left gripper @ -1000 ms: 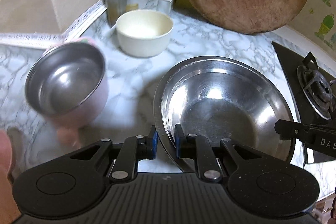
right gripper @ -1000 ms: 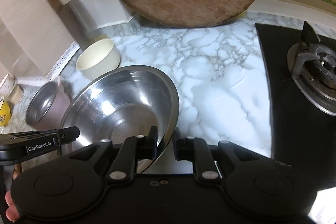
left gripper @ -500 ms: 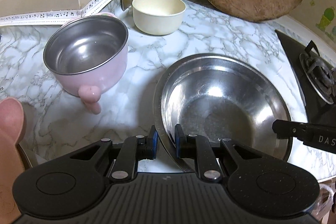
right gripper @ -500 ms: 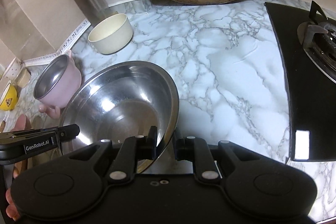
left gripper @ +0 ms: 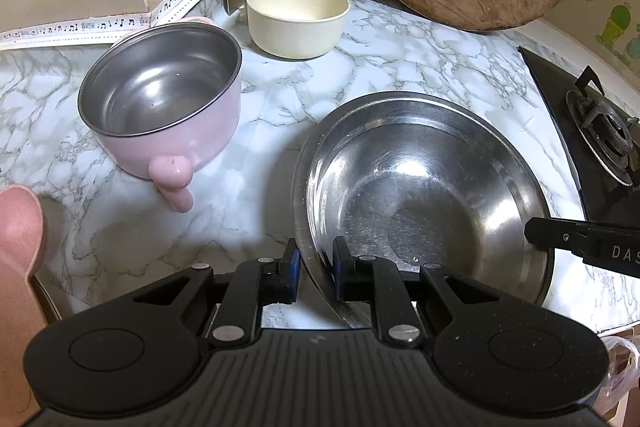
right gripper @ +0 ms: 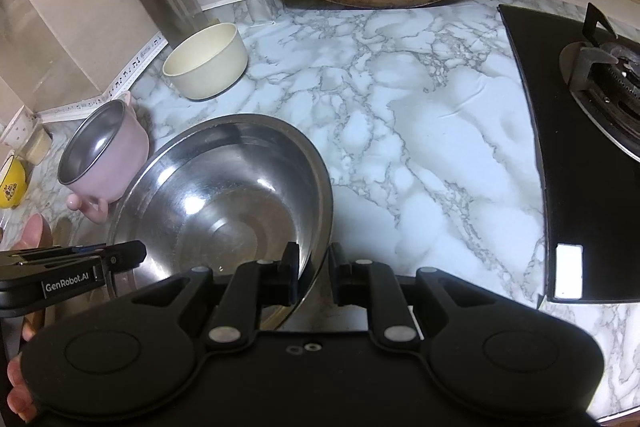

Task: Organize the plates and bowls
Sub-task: 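Lift the steel bowl with both tools and carry it toward the cream bowl, then lower the steel bowl onto the counter and open both tools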

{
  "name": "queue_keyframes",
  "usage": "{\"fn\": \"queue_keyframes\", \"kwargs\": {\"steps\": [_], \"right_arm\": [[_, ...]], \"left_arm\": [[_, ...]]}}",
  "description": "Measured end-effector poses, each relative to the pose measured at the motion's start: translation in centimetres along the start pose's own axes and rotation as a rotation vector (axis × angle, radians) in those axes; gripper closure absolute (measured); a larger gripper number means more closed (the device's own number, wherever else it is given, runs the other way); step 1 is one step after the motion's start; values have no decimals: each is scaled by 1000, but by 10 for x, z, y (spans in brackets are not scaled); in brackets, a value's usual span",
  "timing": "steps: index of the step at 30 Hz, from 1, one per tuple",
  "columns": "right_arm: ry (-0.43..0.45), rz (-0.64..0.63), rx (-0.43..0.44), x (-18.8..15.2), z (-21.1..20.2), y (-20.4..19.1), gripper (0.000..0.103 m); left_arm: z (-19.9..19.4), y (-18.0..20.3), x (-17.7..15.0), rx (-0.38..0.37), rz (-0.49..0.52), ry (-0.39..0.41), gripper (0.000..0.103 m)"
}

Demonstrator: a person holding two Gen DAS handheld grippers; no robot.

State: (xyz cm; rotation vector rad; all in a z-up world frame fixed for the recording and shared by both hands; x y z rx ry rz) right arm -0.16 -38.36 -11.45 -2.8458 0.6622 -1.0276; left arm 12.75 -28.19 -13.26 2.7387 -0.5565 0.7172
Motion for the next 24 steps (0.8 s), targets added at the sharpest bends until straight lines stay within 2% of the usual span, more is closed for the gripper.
{"fn": "queue_keyframes", "kwargs": {"steps": [5,8,9,10,12,21,23,24], "right_arm": [[-1,-7,-7,0,-3,-1,86],[1,-20,-18,0,-5,-3,86],[5,-28,-24,0,-7,-4,86],[11,-37,-31,1,-8,-5,86],[23,-59,-41,2,-12,-7,85],[98,-117,-43,20,-36,-15,83],[113,-133,-35,25,-42,-21,79],[122,-143,-29,28,-44,-26,77]], "left_arm": [[-2,0,-3,-15,18,-2,86],[-9,-1,-3,-22,27,21,75],[-11,-2,-3,-22,29,30,64],[-15,-3,-2,-21,28,44,48],[-23,-6,-1,-21,21,80,35],[-52,-20,9,-32,6,131,35],[-61,-26,13,-30,-1,152,34],[-65,-29,15,-27,-5,162,30]]}}
Point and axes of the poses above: each gripper's, at about its wrist camera, not at the fingertips, and z roughly the way its jaws point, y to its right, x to its top, the point moved 8 cm from there along z, roughly the way its jaws point, and after that the axes turned 2 degrees about -z, right-handed, at the moved point
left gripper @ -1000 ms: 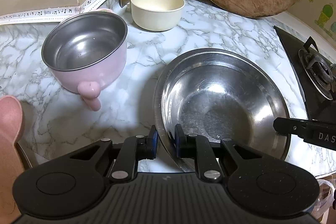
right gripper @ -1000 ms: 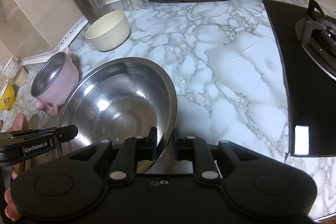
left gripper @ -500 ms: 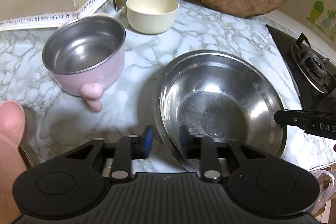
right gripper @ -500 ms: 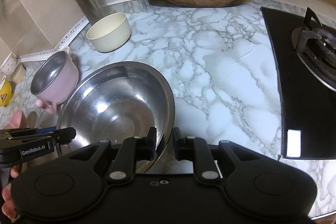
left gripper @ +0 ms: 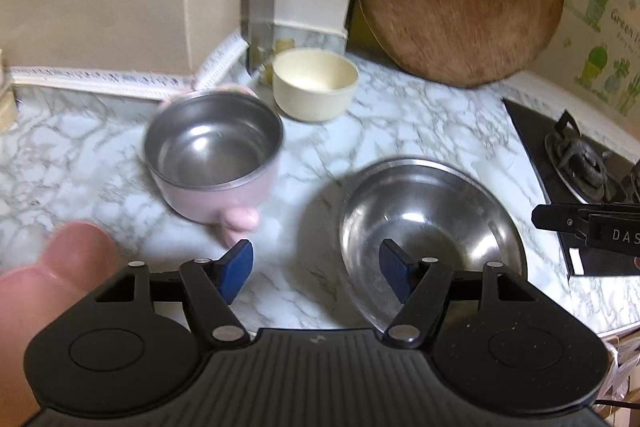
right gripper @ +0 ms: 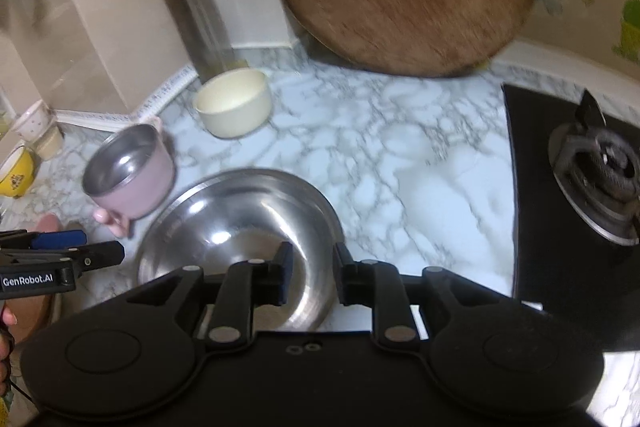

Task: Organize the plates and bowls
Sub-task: 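Lower the steel bowl onto the counter and open both tools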

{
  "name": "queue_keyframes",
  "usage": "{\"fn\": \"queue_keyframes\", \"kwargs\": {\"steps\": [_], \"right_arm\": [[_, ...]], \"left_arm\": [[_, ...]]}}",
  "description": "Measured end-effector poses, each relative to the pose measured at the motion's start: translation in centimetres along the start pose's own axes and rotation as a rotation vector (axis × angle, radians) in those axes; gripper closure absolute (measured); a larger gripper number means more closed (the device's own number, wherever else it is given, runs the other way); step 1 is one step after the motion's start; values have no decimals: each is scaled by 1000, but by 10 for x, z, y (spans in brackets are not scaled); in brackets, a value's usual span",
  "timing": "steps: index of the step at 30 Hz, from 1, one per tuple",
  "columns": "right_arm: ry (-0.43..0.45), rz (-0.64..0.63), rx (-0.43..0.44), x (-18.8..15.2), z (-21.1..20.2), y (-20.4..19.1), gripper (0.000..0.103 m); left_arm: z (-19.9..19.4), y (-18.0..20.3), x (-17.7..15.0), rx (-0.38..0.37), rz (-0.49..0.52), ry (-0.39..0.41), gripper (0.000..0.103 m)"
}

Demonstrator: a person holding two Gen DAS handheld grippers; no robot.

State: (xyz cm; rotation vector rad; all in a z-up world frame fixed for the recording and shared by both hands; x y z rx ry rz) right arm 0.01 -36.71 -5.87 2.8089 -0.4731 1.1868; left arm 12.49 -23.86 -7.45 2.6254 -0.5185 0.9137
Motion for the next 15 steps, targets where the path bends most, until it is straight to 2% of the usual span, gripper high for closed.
{"fn": "queue_keyframes", "kwargs": {"steps": [1,2,3,4,8,15], "right_arm": [[12,-9,8,4,-2,-5,66],[25,-17,15,8,-5,-9,42],[35,-25,24,13,-7,-14,25],[46,-33,35,17,-8,-19,0],[89,-82,60,37,-12,-40,1],[98,-151,109,81,6,-82,1]], "left_arm": [[-4,-4,4,6,-7,15,26],[-8,-8,7,11,-12,28,26],[-11,-12,10,17,-16,41,26],[-14,-16,13,26,-17,52,26],[-21,-36,26,67,-32,83,26],[-31,-75,60,139,-63,150,26]]}}
Point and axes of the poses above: each gripper's, at about its wrist camera, not at the fingertips, and z roughly the way its jaws point, y to its right, x to its top, the point moved 8 cm from there along z, roughly the way its jaws point, and after that the axes turned 2 degrees about -z, right-handed, at the moved point
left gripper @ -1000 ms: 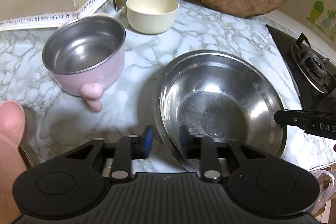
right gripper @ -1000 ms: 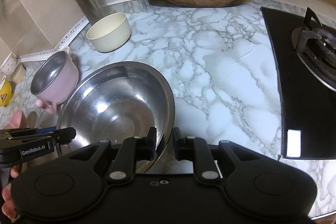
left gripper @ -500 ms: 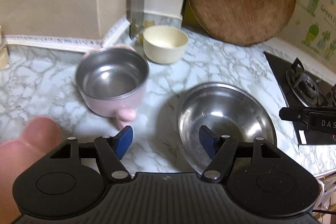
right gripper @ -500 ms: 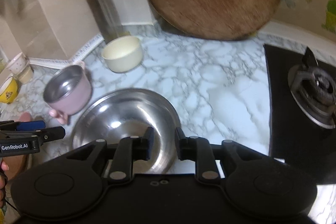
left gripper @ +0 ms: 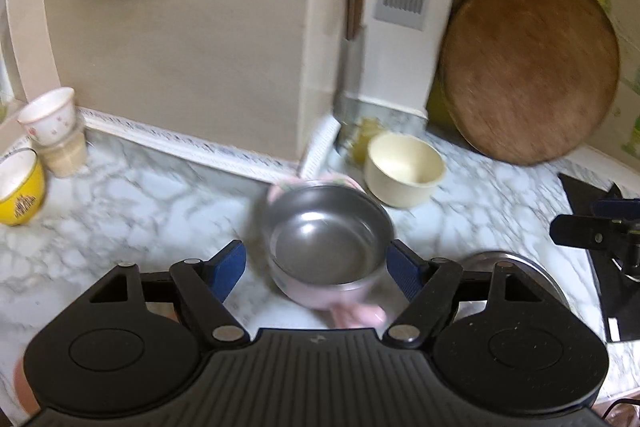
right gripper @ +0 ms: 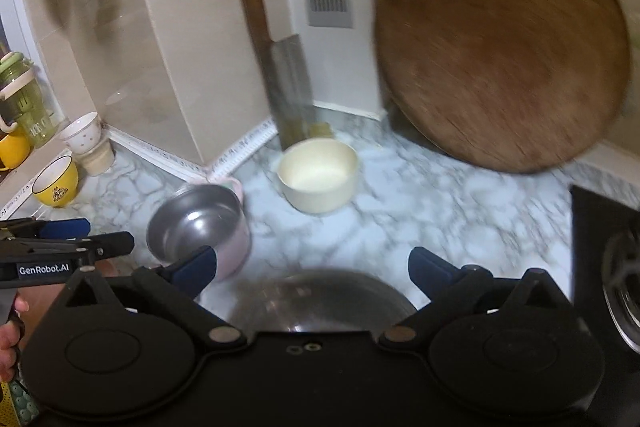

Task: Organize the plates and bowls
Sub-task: 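Lower the steel bowl onto the counter and open both tools, then move both tools to the pink steel pot and close on its rim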

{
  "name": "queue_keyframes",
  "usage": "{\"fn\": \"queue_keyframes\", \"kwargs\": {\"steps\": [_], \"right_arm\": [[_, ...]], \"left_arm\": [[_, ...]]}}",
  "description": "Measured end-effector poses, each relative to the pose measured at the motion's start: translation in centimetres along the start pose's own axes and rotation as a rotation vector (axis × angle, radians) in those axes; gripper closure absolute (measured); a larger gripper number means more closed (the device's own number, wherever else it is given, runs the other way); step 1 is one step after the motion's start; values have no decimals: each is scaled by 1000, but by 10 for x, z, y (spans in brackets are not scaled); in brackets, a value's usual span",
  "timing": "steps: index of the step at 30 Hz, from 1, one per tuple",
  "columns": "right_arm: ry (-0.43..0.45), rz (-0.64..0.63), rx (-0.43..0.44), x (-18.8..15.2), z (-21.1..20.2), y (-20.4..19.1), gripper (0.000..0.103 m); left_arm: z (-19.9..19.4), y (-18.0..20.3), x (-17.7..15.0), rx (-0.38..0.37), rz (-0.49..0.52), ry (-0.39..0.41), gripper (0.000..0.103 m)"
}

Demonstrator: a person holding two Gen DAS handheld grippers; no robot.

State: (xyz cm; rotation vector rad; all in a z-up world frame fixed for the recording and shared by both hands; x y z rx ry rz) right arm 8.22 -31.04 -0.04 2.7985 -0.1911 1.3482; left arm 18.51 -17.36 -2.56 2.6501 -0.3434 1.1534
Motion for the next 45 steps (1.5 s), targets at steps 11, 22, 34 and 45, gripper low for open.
{"fn": "queue_keyframes", "kwargs": {"steps": [11,22,34,45], "right_arm": [[65,8,104,38,50,-41,0],[-127,-6,113,30,134,-61,8],[-216,24,120,19,168,-61,21],[-253,37,172,13,177,-63,48]], "left_arm": [[24,-21,19,40,-22,7,26],[78,-49,14,94,-87,-86,26],[123,-58,2,78,-143,-204,27],[135,-50,-1,44,-161,-254,45]]}}
Point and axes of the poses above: each gripper's, at about its wrist camera, not at the fingertips, and z roughly the way its jaws point, y to its right, x to its top, the point moved 8 cm from there along z, roughly the way its jaws point, and after that the axes turned 2 degrees about -z, right-handed, at the moved point
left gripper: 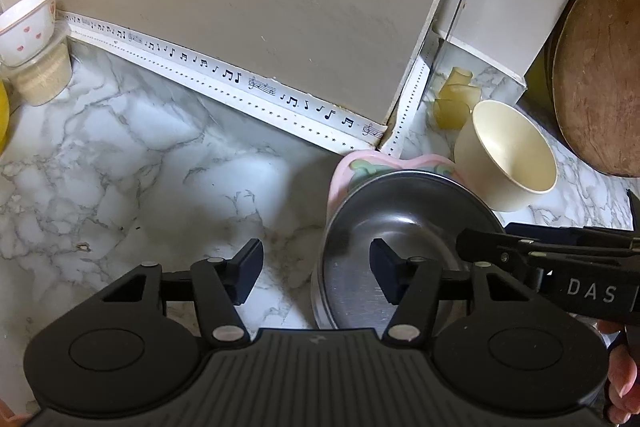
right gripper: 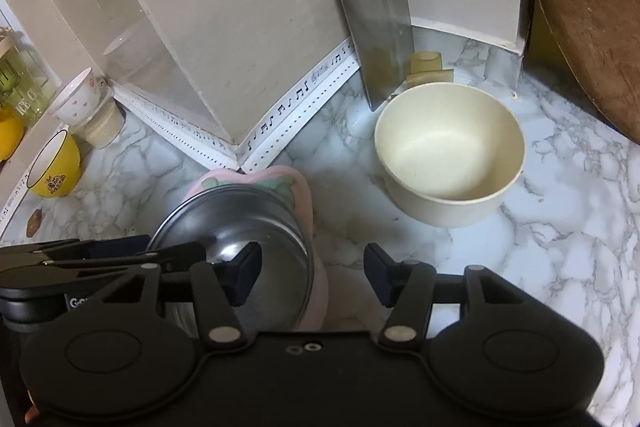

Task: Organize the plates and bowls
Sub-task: 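Move both tools to the pink steel pot and close on its rim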

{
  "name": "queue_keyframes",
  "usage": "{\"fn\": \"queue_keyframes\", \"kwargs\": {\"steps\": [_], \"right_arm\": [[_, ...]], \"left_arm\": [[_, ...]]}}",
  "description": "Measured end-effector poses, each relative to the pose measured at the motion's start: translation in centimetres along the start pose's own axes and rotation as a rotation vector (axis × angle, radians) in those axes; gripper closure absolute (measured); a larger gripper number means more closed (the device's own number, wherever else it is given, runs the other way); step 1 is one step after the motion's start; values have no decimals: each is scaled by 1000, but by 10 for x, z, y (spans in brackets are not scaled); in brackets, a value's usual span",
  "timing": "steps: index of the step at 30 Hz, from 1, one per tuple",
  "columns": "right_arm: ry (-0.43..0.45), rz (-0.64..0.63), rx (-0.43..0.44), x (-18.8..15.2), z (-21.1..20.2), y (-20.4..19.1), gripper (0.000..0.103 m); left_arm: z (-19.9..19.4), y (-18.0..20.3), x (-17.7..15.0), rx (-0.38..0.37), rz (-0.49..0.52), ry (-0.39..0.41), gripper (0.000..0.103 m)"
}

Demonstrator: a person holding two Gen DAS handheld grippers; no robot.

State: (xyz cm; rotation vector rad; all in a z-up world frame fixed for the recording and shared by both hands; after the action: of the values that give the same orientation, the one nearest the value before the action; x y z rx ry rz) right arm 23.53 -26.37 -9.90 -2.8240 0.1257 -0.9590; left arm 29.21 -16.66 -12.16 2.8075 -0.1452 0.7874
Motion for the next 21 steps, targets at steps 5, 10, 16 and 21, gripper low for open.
{"fn": "queue_keyframes", "kwargs": {"steps": [5,10,16,21], "right_arm": [[-10,1,8,0,2,-2,60],[-9,1,0,-1,1,-4,71],[-16,-1,-3,-4,1,-5,83],[-10,-18,-29,-6,0,-5,89]], "left_arm": [[1,3,-1,-15,-4,-14,51],[5,1,-4,-32,-34,-40,77],[3,5,-6,-17,-15,-39,89],[2,1,-6,-14,-23,-39,95]]}}
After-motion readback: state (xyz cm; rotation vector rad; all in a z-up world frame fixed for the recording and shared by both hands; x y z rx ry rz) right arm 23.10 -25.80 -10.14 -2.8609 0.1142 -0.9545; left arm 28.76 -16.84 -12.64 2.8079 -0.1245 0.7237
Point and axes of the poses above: each gripper's, at about its wrist camera, not at the fingertips, and z roughly the way its jaws point, y to its right, x to its top, the point moved 8 cm from there along z, roughly the way its jaws point, and after that the axes turned 2 degrees about -z, right-handed, at the moved point
